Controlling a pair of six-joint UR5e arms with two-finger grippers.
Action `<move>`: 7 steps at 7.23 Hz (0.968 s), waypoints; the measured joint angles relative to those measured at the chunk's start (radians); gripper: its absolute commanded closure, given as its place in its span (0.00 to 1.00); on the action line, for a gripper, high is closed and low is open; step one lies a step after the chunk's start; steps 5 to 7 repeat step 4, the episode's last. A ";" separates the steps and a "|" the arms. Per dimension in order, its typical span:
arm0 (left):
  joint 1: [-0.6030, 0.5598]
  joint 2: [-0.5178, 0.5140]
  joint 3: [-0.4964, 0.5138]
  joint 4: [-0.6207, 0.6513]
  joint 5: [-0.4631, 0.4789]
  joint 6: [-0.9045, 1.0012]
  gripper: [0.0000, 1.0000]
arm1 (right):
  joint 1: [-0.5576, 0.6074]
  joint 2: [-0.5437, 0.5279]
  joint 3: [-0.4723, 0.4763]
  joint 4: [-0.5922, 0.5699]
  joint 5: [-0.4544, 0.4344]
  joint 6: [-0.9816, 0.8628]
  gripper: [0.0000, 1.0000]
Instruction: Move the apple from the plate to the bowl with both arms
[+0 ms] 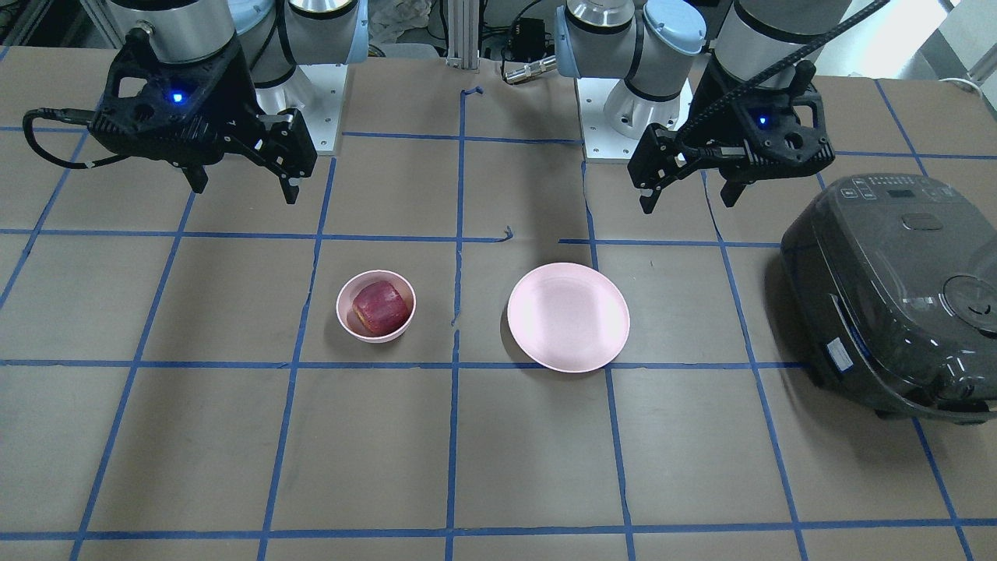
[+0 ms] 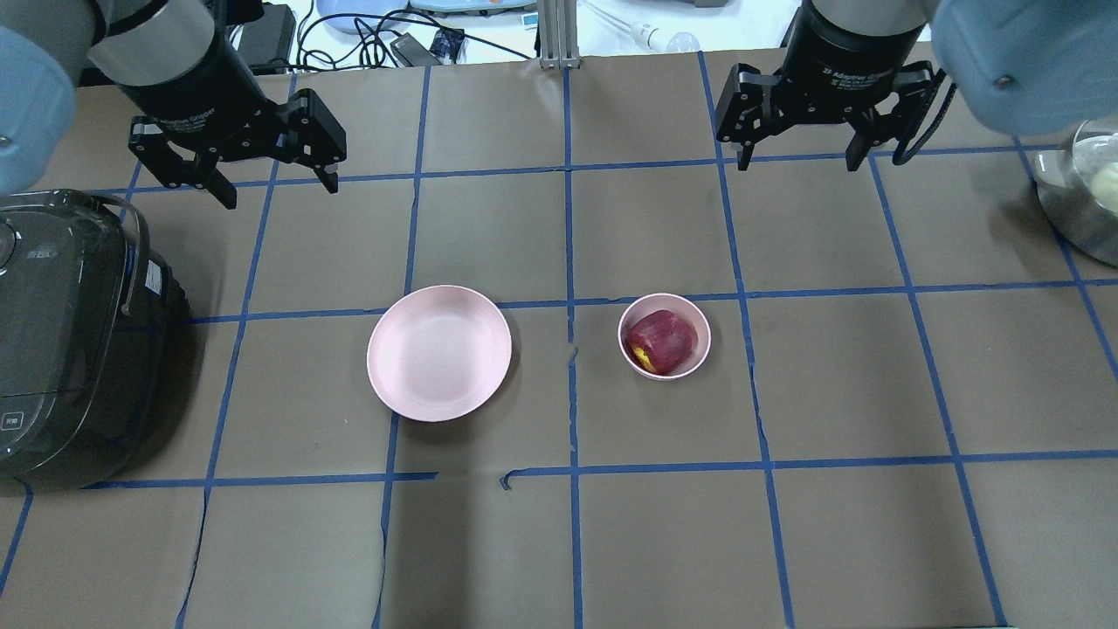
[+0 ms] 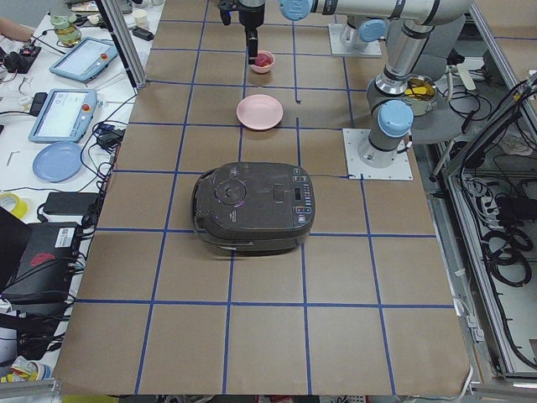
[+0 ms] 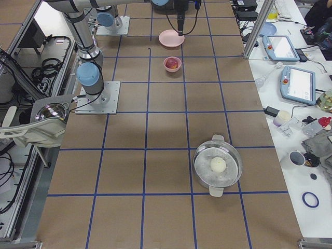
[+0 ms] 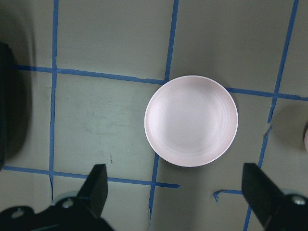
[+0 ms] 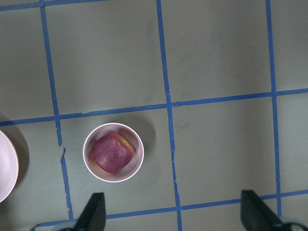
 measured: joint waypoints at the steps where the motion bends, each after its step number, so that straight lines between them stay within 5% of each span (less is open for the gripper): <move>1: 0.002 0.000 0.000 0.000 -0.001 0.000 0.00 | 0.000 0.000 0.000 0.000 0.000 0.000 0.00; 7: 0.006 -0.005 -0.002 0.004 0.000 0.000 0.00 | 0.001 0.001 0.000 0.000 -0.003 -0.001 0.00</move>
